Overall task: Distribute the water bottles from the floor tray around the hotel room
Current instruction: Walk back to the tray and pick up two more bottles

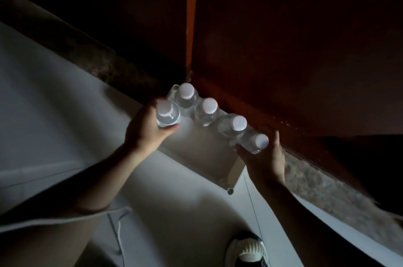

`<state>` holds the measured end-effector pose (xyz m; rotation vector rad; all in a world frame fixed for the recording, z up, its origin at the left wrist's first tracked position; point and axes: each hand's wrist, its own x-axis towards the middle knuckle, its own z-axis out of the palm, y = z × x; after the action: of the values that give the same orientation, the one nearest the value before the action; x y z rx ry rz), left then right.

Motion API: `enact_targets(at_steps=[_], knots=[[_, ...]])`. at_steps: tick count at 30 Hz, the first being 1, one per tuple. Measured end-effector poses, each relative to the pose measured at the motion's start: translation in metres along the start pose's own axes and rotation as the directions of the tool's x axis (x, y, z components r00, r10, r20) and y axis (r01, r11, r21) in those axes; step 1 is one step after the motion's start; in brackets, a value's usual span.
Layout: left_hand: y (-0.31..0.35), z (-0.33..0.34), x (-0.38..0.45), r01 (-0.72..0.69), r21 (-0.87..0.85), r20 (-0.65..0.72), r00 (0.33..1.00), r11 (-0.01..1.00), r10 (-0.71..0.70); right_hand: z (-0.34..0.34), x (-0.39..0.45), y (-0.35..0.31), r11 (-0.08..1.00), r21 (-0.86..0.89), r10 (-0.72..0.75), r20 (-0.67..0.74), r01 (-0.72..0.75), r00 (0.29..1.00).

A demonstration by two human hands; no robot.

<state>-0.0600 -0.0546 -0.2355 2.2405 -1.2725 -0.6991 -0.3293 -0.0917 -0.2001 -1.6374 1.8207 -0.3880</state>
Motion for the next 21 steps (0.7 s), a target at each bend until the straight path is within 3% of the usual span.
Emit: enact_targets(at_steps=[4,8,10,15,21], knots=[[0.000,0.007,0.000,0.015,-0.040,-0.032,0.999,0.999,-0.016,0.008,0.007,0.012,0.999,0.003,0.032,0.024,-0.032,0.999],[0.020,-0.018,-0.011,-0.042,0.021,0.021,0.999,0.999,0.041,-0.003,0.007,-0.001,0.998,-0.041,0.049,0.058,-0.047,0.997],[0.040,-0.044,-0.022,-0.038,-0.033,0.067,0.997,0.999,0.040,-0.019,0.000,-0.019,0.997,-0.020,0.078,0.079,-0.076,0.994],[0.116,-0.143,-0.054,-0.044,-0.214,0.161,0.984,0.976,0.079,-0.108,-0.039,-0.113,0.981,0.173,0.063,0.123,-0.084,0.990],[0.261,-0.326,-0.076,-0.134,-0.347,0.184,0.961,0.928,0.207,-0.250,-0.087,-0.270,0.878,0.471,-0.159,0.109,0.090,0.981]])
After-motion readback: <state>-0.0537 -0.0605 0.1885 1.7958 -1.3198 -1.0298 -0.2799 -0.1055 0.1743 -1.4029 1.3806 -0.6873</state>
